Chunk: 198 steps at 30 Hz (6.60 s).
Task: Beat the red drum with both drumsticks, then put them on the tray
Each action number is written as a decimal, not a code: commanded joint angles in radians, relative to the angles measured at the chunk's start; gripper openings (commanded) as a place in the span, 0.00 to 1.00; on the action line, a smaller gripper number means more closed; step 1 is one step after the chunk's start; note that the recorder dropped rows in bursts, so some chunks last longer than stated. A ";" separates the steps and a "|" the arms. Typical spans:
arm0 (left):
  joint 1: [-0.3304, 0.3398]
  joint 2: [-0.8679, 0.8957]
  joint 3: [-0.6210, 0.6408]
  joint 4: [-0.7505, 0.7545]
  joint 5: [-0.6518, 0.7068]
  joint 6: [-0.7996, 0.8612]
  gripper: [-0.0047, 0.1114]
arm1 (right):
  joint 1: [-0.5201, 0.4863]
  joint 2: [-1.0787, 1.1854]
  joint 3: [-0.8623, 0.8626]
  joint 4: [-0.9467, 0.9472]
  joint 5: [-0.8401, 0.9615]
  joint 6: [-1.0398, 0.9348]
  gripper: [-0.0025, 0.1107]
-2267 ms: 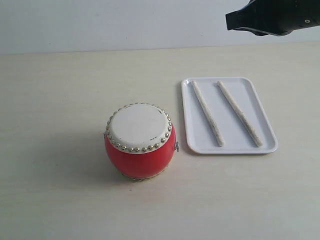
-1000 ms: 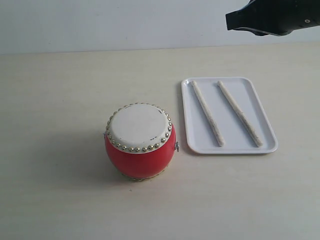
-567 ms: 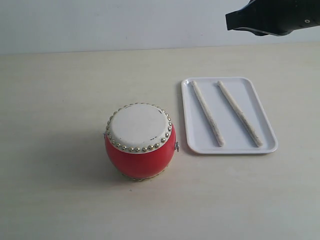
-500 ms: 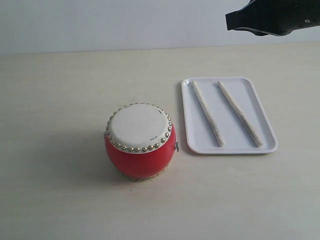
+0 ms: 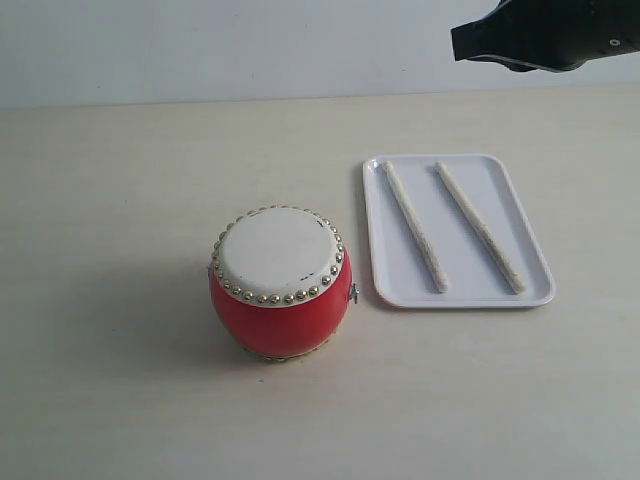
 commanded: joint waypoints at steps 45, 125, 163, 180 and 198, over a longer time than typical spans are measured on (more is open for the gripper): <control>-0.004 -0.005 0.003 0.000 0.020 -0.004 0.04 | -0.047 -0.095 0.073 -0.200 -0.149 0.228 0.02; -0.004 -0.005 0.003 0.002 0.020 -0.005 0.04 | -0.324 -1.400 0.996 -0.940 -0.099 0.961 0.02; -0.004 -0.005 0.003 0.002 0.020 -0.005 0.04 | -0.324 -1.400 0.996 -0.940 -0.099 0.960 0.02; -0.004 -0.005 0.003 0.002 0.020 -0.005 0.04 | -0.324 -1.400 0.996 -0.940 -0.099 0.960 0.02; -0.004 -0.005 0.003 0.002 0.020 -0.005 0.04 | -0.324 -1.400 0.996 -0.928 -0.099 0.958 0.02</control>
